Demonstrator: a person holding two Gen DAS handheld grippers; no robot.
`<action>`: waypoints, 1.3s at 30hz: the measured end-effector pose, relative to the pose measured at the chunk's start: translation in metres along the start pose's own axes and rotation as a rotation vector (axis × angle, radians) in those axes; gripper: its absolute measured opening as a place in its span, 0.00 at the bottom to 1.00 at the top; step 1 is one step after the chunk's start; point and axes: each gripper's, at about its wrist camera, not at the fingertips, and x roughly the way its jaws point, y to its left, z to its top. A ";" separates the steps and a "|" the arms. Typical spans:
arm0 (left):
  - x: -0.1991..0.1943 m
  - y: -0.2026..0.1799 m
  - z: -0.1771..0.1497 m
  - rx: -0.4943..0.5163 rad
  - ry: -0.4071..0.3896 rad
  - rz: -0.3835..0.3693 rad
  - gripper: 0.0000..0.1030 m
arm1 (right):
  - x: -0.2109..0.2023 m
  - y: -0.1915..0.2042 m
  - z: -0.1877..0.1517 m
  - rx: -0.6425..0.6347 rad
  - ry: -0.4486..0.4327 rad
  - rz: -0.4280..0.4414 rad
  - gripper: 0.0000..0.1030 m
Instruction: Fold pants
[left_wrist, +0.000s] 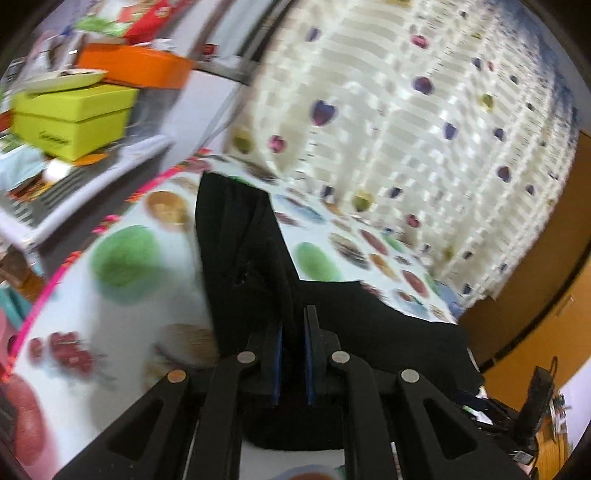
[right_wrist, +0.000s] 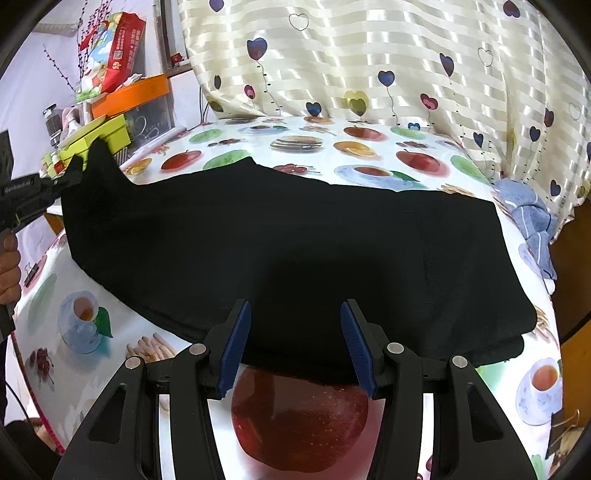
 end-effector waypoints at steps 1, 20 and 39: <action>0.002 -0.007 0.000 0.012 0.005 -0.018 0.10 | 0.000 -0.001 0.000 0.002 0.000 -0.001 0.50; 0.071 -0.079 -0.071 0.164 0.319 -0.213 0.12 | 0.004 -0.010 -0.004 0.056 0.018 0.033 0.50; 0.031 -0.022 -0.036 0.098 0.134 0.093 0.37 | 0.049 0.009 0.035 0.175 0.063 0.332 0.52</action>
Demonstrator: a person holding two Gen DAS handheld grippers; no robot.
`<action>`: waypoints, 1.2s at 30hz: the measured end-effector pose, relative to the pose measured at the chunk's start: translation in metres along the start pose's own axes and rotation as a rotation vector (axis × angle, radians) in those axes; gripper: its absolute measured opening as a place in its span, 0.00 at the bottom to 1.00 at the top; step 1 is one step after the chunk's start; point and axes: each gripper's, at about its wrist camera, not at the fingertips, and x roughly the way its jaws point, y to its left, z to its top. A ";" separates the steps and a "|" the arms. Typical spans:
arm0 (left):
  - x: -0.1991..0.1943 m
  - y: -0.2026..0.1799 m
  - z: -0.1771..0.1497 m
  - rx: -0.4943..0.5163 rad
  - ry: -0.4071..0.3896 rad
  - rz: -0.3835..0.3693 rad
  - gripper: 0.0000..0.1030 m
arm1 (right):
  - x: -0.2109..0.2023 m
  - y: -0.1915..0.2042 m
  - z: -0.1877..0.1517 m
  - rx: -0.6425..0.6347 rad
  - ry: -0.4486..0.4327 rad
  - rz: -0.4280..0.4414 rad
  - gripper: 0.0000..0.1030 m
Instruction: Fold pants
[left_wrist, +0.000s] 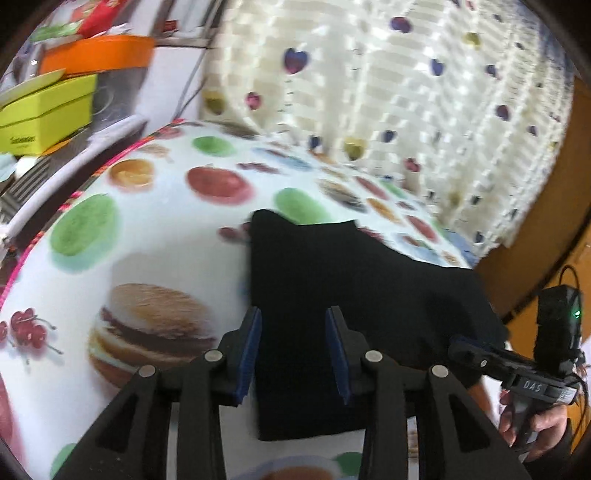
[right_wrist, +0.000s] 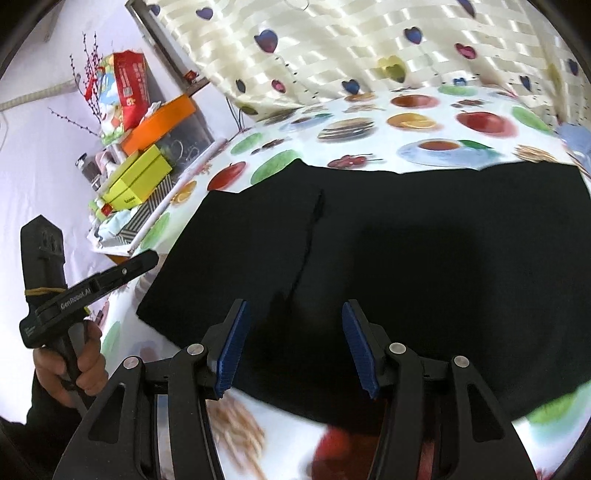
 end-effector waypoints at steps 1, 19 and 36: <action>0.003 0.003 -0.001 -0.005 0.010 0.017 0.37 | 0.007 0.001 0.005 -0.003 0.005 0.004 0.52; 0.022 -0.004 -0.015 0.060 0.082 0.072 0.38 | 0.059 0.002 0.048 -0.010 0.030 -0.056 0.05; 0.017 -0.020 0.011 0.126 0.023 0.074 0.38 | 0.022 0.037 0.023 -0.163 -0.031 -0.067 0.19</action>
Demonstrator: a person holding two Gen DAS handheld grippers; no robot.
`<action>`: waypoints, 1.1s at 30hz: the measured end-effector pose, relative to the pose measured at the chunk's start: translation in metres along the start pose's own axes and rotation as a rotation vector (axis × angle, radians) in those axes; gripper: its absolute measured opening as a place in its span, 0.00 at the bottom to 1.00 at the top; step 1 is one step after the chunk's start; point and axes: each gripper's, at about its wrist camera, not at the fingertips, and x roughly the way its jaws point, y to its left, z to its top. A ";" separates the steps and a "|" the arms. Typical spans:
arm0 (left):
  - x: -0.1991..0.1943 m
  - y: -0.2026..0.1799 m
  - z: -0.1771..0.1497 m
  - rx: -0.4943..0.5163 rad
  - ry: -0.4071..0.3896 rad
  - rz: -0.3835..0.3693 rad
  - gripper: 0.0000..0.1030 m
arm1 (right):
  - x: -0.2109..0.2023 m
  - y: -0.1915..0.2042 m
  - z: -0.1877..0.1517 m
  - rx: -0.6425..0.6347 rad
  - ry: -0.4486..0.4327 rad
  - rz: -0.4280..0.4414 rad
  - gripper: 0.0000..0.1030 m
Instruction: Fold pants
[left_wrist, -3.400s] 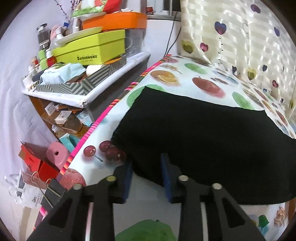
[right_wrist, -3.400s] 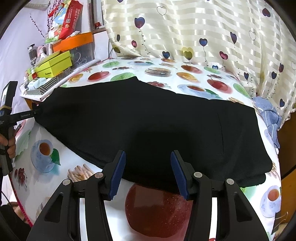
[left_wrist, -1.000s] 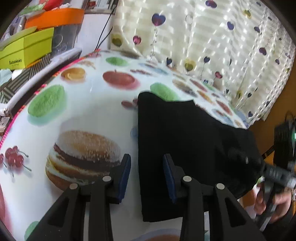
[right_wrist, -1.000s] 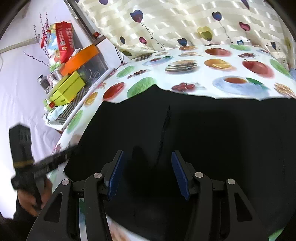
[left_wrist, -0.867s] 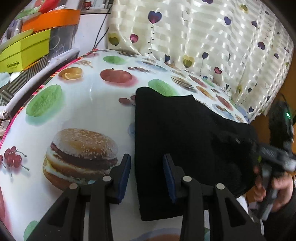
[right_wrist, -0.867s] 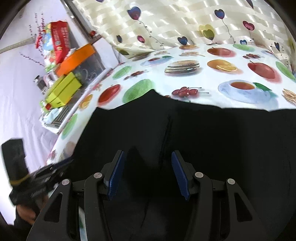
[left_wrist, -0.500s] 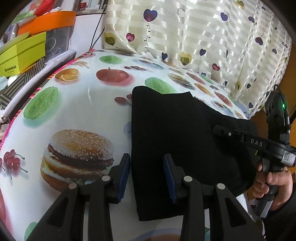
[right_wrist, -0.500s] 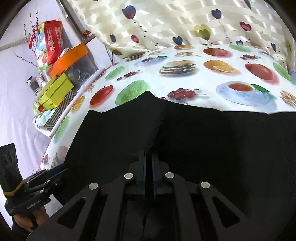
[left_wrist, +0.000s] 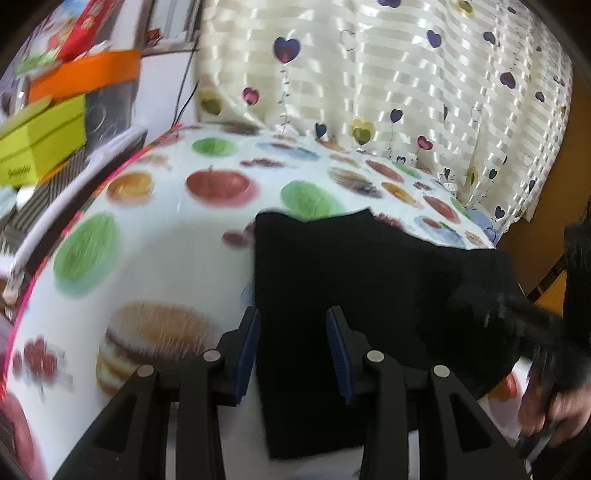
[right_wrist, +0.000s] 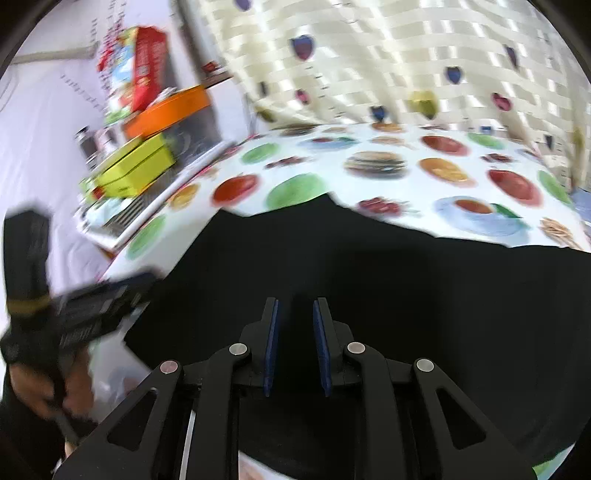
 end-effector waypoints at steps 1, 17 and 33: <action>0.003 -0.003 0.005 0.014 -0.006 -0.006 0.38 | 0.005 0.001 -0.002 -0.006 0.016 -0.001 0.19; 0.047 -0.007 0.018 0.059 0.062 0.006 0.38 | 0.019 0.000 -0.014 -0.037 0.062 -0.021 0.19; -0.004 -0.021 -0.033 0.086 0.064 -0.019 0.38 | -0.010 0.013 -0.045 -0.125 0.078 -0.112 0.38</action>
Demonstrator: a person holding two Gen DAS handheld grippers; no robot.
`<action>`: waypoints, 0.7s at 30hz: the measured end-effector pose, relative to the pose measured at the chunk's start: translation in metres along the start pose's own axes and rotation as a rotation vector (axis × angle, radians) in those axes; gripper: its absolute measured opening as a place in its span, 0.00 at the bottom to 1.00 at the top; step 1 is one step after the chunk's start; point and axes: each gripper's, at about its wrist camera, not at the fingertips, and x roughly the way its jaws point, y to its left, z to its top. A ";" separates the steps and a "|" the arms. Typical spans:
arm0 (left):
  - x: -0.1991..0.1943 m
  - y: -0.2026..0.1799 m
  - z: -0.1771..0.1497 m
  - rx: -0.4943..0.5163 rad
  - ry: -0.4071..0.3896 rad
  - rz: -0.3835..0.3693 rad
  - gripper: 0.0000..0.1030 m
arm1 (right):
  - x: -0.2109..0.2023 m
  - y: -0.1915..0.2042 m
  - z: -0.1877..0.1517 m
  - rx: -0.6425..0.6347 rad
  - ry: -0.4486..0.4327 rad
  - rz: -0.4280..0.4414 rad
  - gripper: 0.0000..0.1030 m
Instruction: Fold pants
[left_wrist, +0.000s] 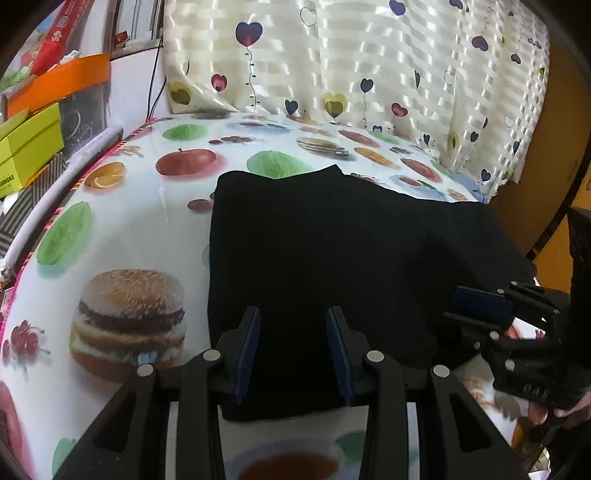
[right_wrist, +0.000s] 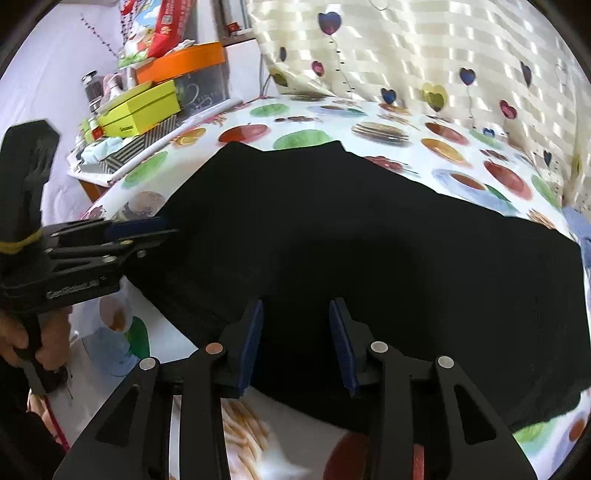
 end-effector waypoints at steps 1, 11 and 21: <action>-0.004 0.001 -0.001 -0.009 -0.005 -0.003 0.38 | -0.003 -0.001 -0.001 0.004 0.000 -0.010 0.38; -0.013 0.033 -0.004 -0.103 -0.033 0.073 0.38 | -0.031 -0.060 -0.029 0.148 -0.021 -0.131 0.38; -0.009 0.035 -0.013 -0.112 0.000 0.046 0.39 | -0.056 -0.090 -0.049 0.247 -0.059 -0.159 0.38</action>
